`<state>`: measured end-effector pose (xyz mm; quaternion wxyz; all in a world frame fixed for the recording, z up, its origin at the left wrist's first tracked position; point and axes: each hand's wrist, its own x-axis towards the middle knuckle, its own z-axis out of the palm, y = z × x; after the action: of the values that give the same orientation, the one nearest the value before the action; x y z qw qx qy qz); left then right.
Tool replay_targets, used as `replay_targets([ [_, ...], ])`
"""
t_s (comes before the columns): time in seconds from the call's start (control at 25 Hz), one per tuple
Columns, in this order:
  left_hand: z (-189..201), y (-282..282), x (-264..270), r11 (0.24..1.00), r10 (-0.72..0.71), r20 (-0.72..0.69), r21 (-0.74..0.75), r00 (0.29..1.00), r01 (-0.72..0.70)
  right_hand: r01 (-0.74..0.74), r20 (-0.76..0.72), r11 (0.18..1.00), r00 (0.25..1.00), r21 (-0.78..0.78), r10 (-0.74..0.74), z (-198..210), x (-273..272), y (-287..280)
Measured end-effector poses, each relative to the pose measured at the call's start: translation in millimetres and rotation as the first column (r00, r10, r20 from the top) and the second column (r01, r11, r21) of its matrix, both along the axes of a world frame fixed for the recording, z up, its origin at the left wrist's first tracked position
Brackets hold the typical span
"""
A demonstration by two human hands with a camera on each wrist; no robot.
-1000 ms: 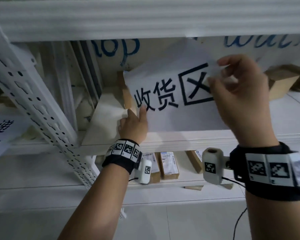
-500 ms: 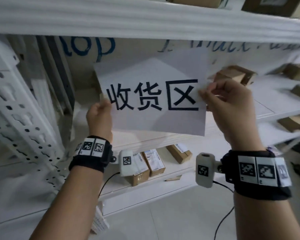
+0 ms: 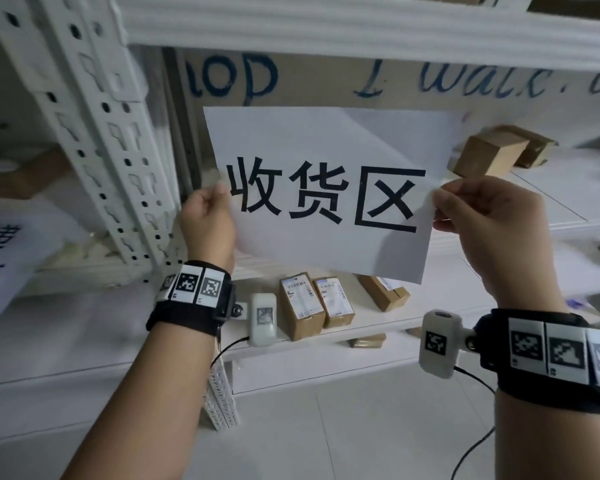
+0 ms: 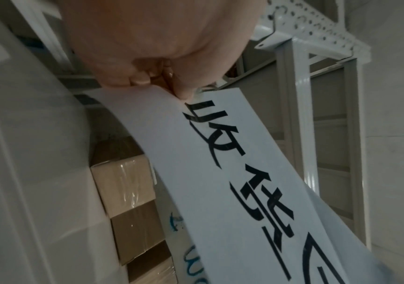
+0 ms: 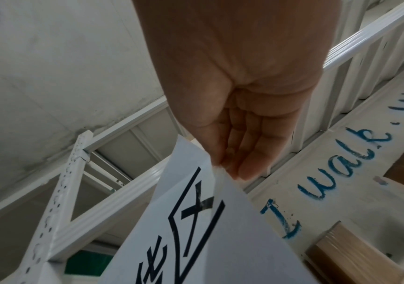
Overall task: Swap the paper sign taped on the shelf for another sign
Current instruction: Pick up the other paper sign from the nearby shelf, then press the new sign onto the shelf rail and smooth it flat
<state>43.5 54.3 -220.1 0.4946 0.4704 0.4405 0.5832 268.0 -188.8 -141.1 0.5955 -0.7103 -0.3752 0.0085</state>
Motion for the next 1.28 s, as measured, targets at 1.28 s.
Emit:
replay_targets([
  [1.28,156,9,-268,0.917,0.311,0.229,0.183,0.923,-0.354,-0.193,0.06,0.939,0.981,0.285,0.183,90,-193,106],
])
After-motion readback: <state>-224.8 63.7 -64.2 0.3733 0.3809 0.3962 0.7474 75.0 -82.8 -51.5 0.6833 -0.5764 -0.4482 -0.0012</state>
